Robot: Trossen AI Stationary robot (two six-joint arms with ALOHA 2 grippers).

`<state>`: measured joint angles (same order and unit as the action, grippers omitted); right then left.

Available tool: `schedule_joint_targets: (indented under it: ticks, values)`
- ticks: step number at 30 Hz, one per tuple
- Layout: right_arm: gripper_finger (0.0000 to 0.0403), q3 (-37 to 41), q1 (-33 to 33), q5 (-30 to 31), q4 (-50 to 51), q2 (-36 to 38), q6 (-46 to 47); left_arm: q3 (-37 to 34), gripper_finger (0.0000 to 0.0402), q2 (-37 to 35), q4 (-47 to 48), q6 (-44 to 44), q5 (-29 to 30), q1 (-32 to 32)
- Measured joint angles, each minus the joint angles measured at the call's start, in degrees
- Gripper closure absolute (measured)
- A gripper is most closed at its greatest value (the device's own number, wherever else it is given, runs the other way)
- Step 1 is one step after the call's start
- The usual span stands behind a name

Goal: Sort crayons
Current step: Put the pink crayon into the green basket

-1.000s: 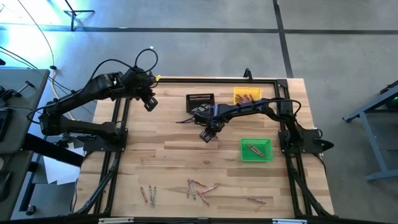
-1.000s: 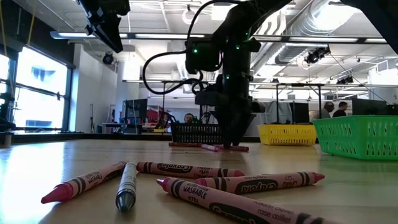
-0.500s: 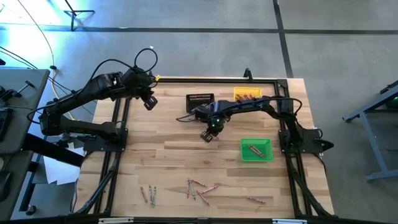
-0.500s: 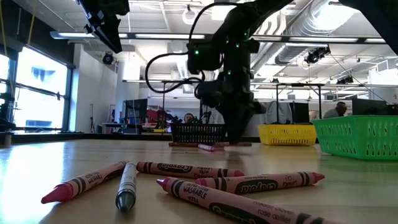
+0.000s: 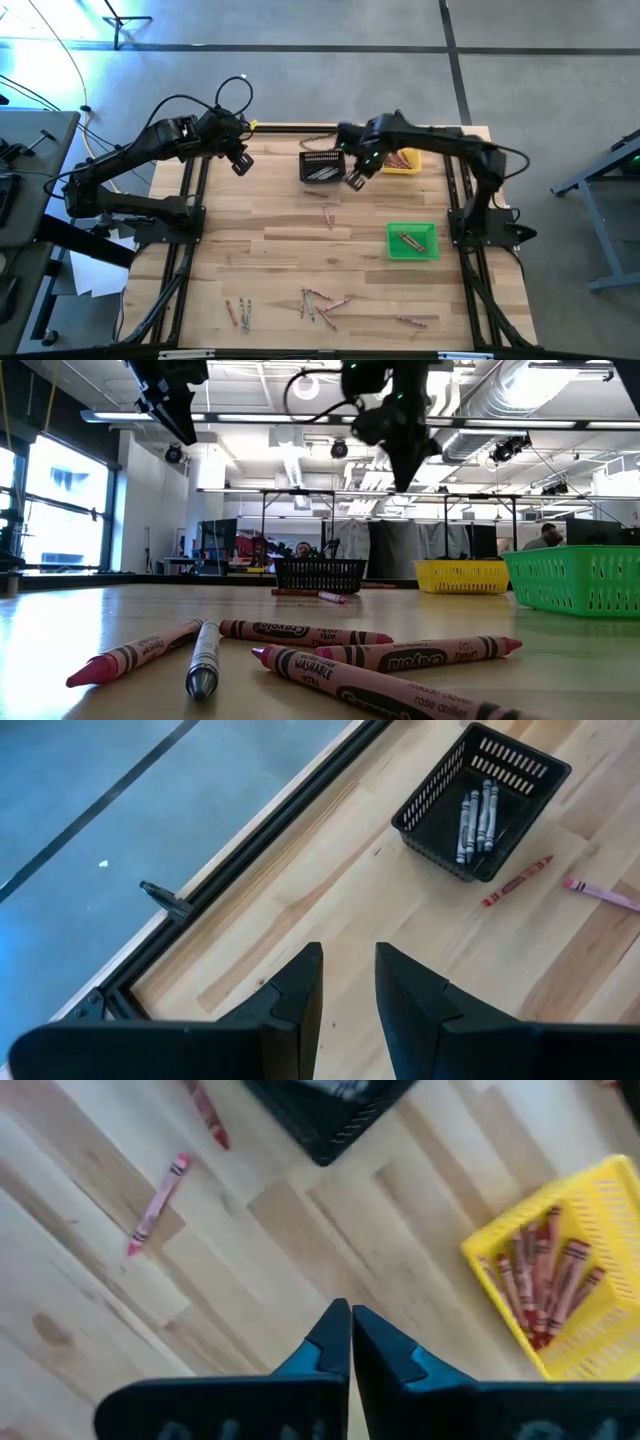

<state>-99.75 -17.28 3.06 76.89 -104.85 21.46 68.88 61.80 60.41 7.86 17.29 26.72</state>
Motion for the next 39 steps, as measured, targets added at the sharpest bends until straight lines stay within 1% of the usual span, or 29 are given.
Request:
schedule_joint_targets:
  ticks: [3, 8, 11, 15, 20, 23, 25, 31, 39]
  values:
    - [0.0403, 1.23, -3.04, -0.08, -0.30, 3.01, -0.13, 0.00, 0.0321, 0.00, -0.52, -0.28, 0.06, 0.00]
    - [0.0403, 2.11, -7.46, -0.46, -3.44, 4.42, -3.19, 0.00, 0.0321, 0.00, -1.29, -0.46, 0.50, 0.40]
    - [0.0403, 2.15, -9.16, -2.38, -4.43, 2.83, -6.17, 0.00, 0.0321, 0.00, -2.11, 0.11, 0.56, 1.11]
    - [0.0402, 2.22, -9.83, -6.76, -4.49, -1.14, -9.49, 0.00, 0.0321, 0.01, -1.66, 2.78, 0.56, 1.97]
    - [0.0402, 2.24, -6.86, -13.93, -7.27, -6.44, -11.34, -0.02, 0.0321, 0.00, -0.14, 5.37, 0.36, 2.62]
    - [0.0402, 2.24, -4.42, -15.78, -12.03, -8.46, -10.62, -0.02, 0.0321, 0.00, 1.77, 4.60, 0.36, 2.62]
    - [0.0402, 2.24, -2.84, -17.15, -14.25, -9.56, -8.25, -0.02, 0.0321, 0.00, 3.21, 3.52, 0.36, 2.62]
    - [0.0402, 2.24, 2.08, -17.63, -15.53, -11.26, -2.87, -0.02, 0.0321, 0.00, 7.39, 0.03, 0.46, 2.62]
    - [0.0401, 2.24, 7.89, -15.89, -19.19, -12.27, 1.38, -0.02, 0.0321, 0.00, 7.53, -3.38, 0.52, 2.62]
